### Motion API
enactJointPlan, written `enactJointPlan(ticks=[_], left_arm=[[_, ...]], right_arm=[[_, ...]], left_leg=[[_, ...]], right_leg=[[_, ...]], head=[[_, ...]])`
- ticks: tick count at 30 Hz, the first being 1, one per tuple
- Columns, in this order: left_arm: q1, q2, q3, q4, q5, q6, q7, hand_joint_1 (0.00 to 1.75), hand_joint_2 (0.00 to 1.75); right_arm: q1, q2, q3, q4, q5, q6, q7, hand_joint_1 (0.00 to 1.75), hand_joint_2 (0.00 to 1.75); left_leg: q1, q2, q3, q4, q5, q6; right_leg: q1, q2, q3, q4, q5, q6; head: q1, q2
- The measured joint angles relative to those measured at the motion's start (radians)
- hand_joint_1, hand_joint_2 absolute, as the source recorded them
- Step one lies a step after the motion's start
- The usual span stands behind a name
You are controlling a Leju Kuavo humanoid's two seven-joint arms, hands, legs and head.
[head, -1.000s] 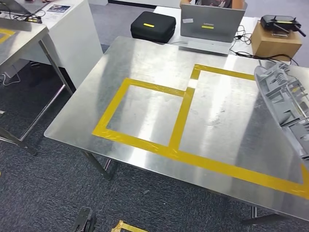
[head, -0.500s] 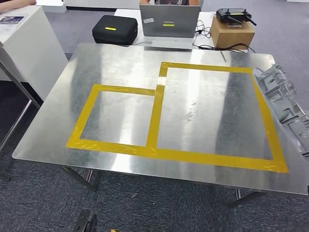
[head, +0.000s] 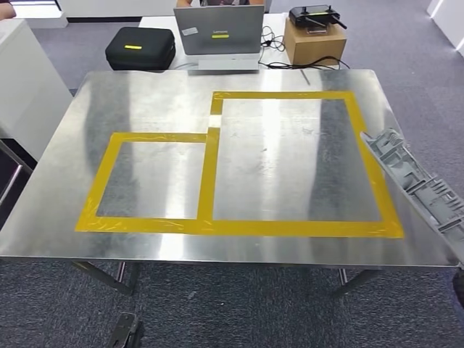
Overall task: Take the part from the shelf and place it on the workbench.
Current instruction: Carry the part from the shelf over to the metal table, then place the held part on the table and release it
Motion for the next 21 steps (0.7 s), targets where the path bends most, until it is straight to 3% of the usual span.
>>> enactJointPlan(ticks=[2, 5, 6, 7, 8, 11, 13, 15, 18, 19, 21], left_arm=[[-0.001, 0.0, 0.004, 0.0, 0.0, 0.0, 0.0, 0.0, 0.0], [0.002, 0.0, 0.007, 0.0, 0.0, 0.0, 0.0, 0.0, 0.0], [0.003, 0.0, 0.007, 0.0, 0.0, 0.0, 0.0, 0.0, 0.0], [0.005, -0.001, 0.008, 0.0, 0.0, 0.0, 0.0, 0.0, 0.0], [0.006, -0.001, 0.009, 0.0, 0.0, 0.0, 0.0, 0.0, 0.0], [0.005, 0.003, 0.01, 0.0, 0.0, 0.0, 0.0, 0.0, 0.0], [0.005, 0.007, 0.011, 0.0, 0.0, 0.001, -0.001, 0.0, 0.0], [0.004, 0.006, 0.01, 0.0, -0.012, -0.006, 0.001, 0.0, 0.0], [-0.012, 0.004, 0.004, 0.0, -0.054, -0.027, 0.02, 0.0, 0.0], [-0.023, 0.003, 0.001, -0.001, -0.066, -0.033, 0.031, 0.0, 0.0], [-0.042, -0.001, -0.003, -0.004, -0.083, -0.04, 0.049, 0.0, 0.0]], right_arm=[[0.0, 0.002, -0.003, 0.002, 0.0, 0.001, 0.0, 1.75, 1.75], [-0.002, 0.003, -0.003, 0.003, 0.0, 0.001, 0.0, 1.75, 1.75], [-0.002, 0.004, -0.003, 0.004, 0.0, 0.002, 0.0, 1.75, 1.75], [-0.002, 0.005, -0.003, 0.005, 0.0, 0.002, 0.0, 1.75, 1.75], [-0.002, 0.005, -0.003, 0.006, 0.0, 0.002, 0.0, 1.75, 1.75], [-0.003, 0.006, -0.003, 0.007, 0.0, 0.002, 0.0, 1.75, 1.75], [-0.004, 0.007, -0.003, 0.007, 0.001, 0.003, 0.001, 1.75, 1.75], [-0.012, -0.005, -0.002, 0.017, 0.028, 0.042, 0.043, 1.75, 1.75], [-0.105, -0.135, 0.015, 0.135, 0.112, 0.223, 0.232, 1.75, 1.75], [-0.154, -0.194, 0.026, 0.207, 0.126, 0.265, 0.272, 1.75, 1.75], [-0.246, -0.292, 0.058, 0.347, 0.144, 0.288, 0.291, 1.75, 1.75]], left_leg=[[0.003, -0.007, -0.013, 0.036, -0.028, -0.009], [0.004, -0.02, -0.095, 0.221, -0.12, -0.014], [0.004, -0.021, -0.121, 0.276, -0.136, -0.012], [0.004, -0.022, -0.133, 0.298, -0.133, -0.009], [0.002, -0.023, -0.126, 0.278, -0.11, -0.004], [-0.006, -0.041, -0.042, 0.085, -0.01, 0.027], [-0.011, -0.053, -0.015, 0.017, 0.005, 0.038], [-0.013, -0.052, -0.015, 0.003, 0.007, 0.032], [-0.008, -0.046, -0.011, -0.016, 0.017, 0.009], [-0.008, -0.044, -0.012, -0.016, 0.019, 0.009], [-0.011, -0.044, -0.013, -0.014, 0.023, 0.019]], right_leg=[[-0.001, 0.004, 0.0, 0.0, 0.001, -0.013], [0.002, 0.011, 0.0, -0.001, 0.001, -0.025], [0.004, 0.015, 0.0, 0.0, 0.001, -0.027], [0.007, 0.02, 0.001, 0.0, 0.001, -0.027], [0.01, 0.025, 0.002, 0.0, 0.001, -0.028], [0.016, 0.039, 0.004, 0.001, 0.0, -0.027], [0.014, 0.045, -0.003, 0.002, 0.003, -0.02], [0.012, 0.05, -0.005, -0.002, 0.006, -0.012], [0.015, 0.056, 0.0, -0.017, 0.017, -0.031], [0.015, 0.057, 0.001, -0.022, 0.021, -0.035], [0.013, 0.055, 0.0, -0.027, 0.027, -0.026]], head=[[-0.002, 0.0], [-0.005, 0.0], [-0.005, 0.0], [-0.005, 0.0], [-0.005, 0.0], [-0.004, 0.0], [-0.005, 0.0], [-0.007, 0.0], [-0.005, 0.0], [-0.004, 0.0], [-0.003, 0.0]])
